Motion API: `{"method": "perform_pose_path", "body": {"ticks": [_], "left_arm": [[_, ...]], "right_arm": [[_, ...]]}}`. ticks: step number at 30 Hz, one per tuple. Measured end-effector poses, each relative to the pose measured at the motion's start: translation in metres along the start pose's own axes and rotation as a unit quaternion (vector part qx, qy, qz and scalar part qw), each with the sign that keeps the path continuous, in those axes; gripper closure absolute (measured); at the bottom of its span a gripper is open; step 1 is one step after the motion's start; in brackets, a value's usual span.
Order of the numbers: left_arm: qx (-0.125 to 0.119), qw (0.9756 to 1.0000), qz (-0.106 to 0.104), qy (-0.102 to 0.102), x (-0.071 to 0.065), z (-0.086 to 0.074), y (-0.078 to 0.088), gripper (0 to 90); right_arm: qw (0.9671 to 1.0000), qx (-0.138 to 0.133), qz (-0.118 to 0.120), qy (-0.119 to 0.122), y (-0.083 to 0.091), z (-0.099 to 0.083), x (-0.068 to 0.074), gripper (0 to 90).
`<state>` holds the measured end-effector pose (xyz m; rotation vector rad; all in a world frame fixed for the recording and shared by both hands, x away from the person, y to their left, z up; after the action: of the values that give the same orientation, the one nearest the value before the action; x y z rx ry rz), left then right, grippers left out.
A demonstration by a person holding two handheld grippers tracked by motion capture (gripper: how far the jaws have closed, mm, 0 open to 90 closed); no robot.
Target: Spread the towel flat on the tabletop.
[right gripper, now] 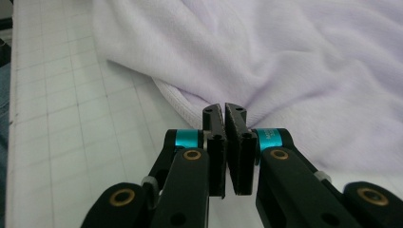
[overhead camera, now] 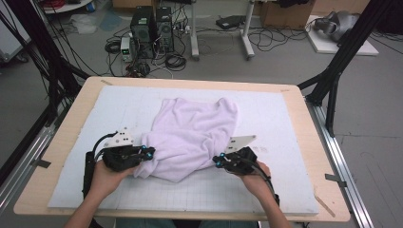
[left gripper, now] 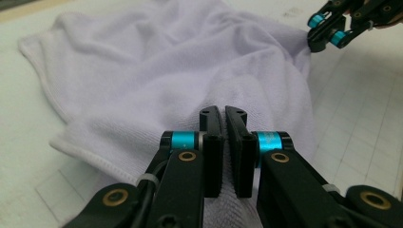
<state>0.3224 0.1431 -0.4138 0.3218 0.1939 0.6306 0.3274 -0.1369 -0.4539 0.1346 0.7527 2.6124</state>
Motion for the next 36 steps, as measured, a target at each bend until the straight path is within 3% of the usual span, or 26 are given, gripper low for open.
{"method": "perform_pose_path", "body": {"ticks": [4,6,9,13,17,19,21,23,26,29,33,36], "left_arm": [[-0.019,0.9997,0.005,0.014,0.004,0.014,-0.002,85.7],[-0.015,0.9997,0.018,0.011,0.010,0.016,-0.006,85.7],[0.011,0.9989,0.044,0.008,0.026,0.007,-0.019,85.7],[0.049,0.9953,0.082,0.011,0.051,-0.009,-0.038,85.7],[0.073,0.9931,0.085,0.035,0.067,-0.021,-0.047,85.3],[0.063,0.9935,0.086,0.038,0.066,-0.018,-0.044,79.5],[0.056,0.9944,0.080,0.040,0.063,-0.014,-0.039,69.7],[0.043,0.9955,0.074,0.039,0.057,-0.008,-0.032,62.6],[0.027,0.9973,0.059,0.032,0.044,0.000,-0.020,54.5],[0.031,0.9981,0.050,0.019,0.031,0.001,-0.012,46.8],[0.042,0.9988,0.025,0.007,0.012,-0.007,-0.011,41.3],[0.084,0.9964,0.004,0.001,0.005,-0.025,-0.018,38.7]], "right_arm": [[0.9996,-0.002,-0.028,-0.008,0.033,-0.004,-0.017,87.4],[0.9990,0.008,-0.043,-0.005,0.046,-0.007,-0.026,87.4],[0.9982,0.016,-0.055,-0.015,0.055,-0.011,-0.041,87.4],[0.9969,0.039,-0.061,-0.030,0.042,-0.022,-0.058,87.3],[0.9963,0.051,-0.049,-0.049,0.022,-0.032,-0.066,86.4],[0.9964,0.046,-0.045,-0.055,0.018,-0.031,-0.064,82.0],[0.9973,0.023,-0.040,-0.058,0.020,-0.024,-0.060,75.4],[0.9981,0.005,-0.043,-0.044,0.025,-0.015,-0.053,72.1],[0.9989,-0.018,-0.029,-0.031,0.029,-0.004,-0.037,70.0],[0.9993,-0.032,-0.006,-0.015,0.024,0.002,-0.015,66.8],[0.9998,-0.018,0.008,-0.005,0.003,-0.003,0.004,58.9],[1.0000,0.001,0.000,-0.004,-0.016,-0.009,0.008,50.2]]}}
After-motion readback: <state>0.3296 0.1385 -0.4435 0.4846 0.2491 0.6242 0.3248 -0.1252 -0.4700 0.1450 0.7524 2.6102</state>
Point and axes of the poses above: each handheld gripper's, and its own axes: y roughly backward along the jaws, z roughly out of its top, x roughly to its left, the point moved 7 cm from there along -y, roughly forward along the jaws, and after that the axes turned 10 degrees about -x, right-handed, at the moved point
